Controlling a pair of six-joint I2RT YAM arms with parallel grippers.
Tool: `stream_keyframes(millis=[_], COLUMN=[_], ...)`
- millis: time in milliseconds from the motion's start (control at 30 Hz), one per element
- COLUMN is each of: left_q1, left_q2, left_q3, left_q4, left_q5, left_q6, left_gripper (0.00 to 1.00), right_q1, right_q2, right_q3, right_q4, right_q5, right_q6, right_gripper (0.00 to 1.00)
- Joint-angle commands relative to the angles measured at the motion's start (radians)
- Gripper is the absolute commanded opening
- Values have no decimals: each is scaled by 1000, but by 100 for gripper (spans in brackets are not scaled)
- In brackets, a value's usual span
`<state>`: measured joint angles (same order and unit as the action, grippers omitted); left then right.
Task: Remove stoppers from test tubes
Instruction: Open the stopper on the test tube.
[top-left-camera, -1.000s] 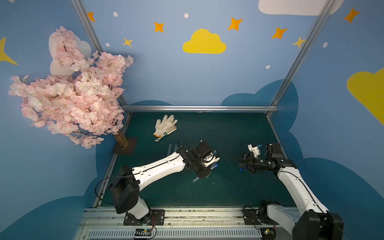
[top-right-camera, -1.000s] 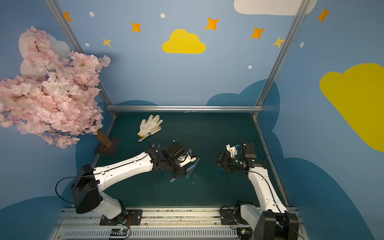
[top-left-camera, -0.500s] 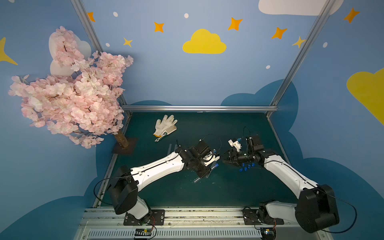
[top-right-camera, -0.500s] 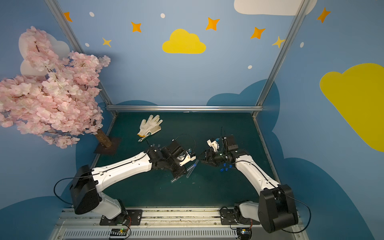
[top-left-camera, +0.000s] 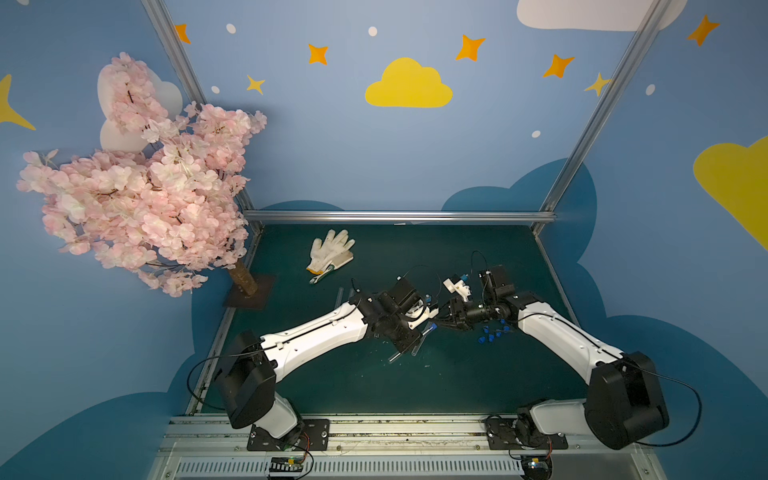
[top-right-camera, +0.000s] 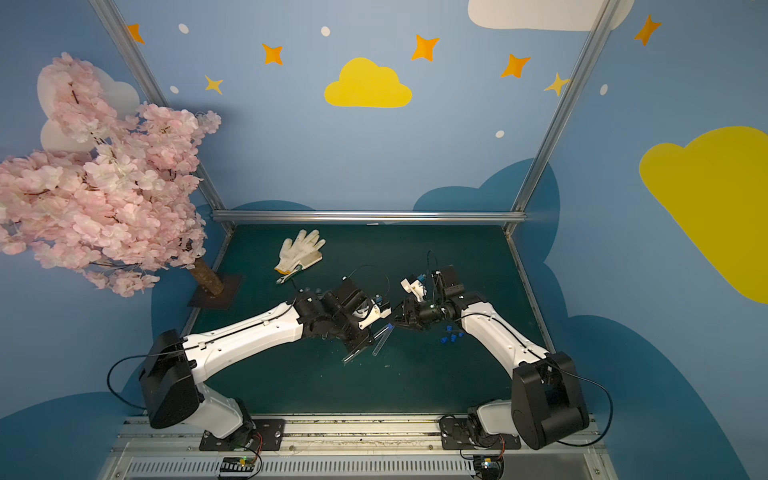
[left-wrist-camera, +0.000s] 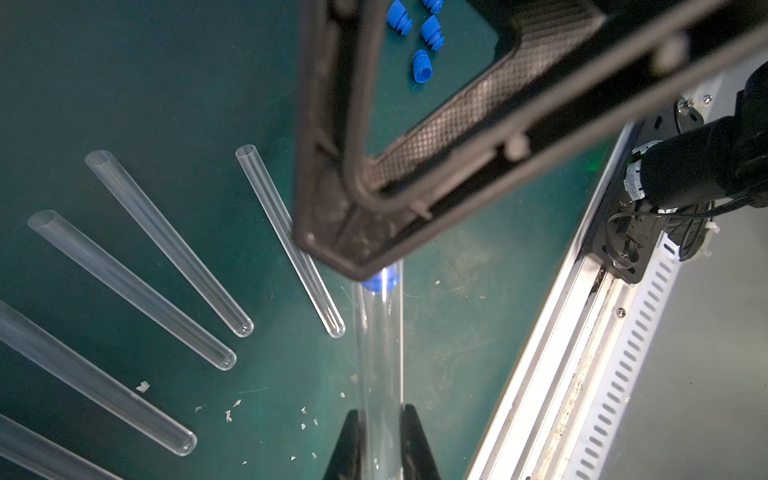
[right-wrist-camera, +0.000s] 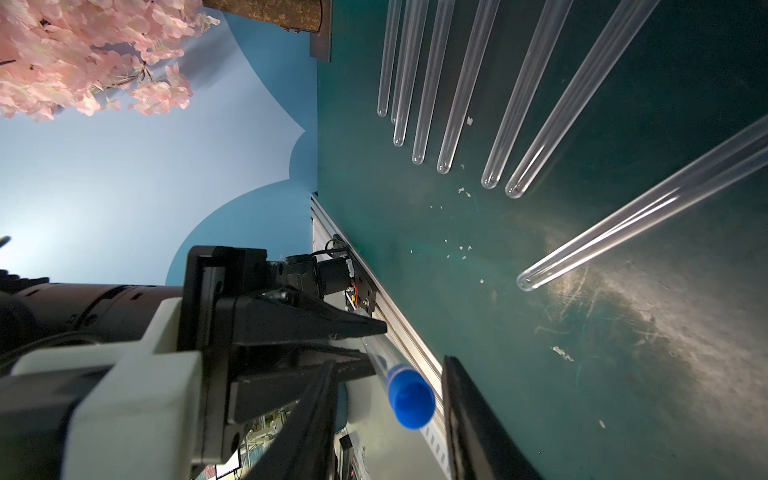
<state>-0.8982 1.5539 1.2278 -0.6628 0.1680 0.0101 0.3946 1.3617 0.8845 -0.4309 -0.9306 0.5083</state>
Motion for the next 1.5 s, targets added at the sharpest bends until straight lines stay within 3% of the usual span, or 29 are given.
stream_keyframes(millis=[0,567,933,1300,1467], left_q1=[5,8,8,11,12], left_q2=[-18,-35,-26,-16,-17], left_q3=[22,12,4,10,9], left_q4=[14,26,22,22,17], left_q5=[7,2,0,2,2], left_q6=[-7,-13,-7,-2,3], left_gripper=[7,7,7,6,6], right_q1=[10,26,18,9,4], right_q2=[4,31,25,36,41], right_q3=[7,18,46,66,77], right_q4=[-9,4,-49,-87,-112], right_q5=[-27,-36,-15,-2,11], right_q6=[-14,-9,-35,-60,-72], right_gripper=[39,23,27,15,22])
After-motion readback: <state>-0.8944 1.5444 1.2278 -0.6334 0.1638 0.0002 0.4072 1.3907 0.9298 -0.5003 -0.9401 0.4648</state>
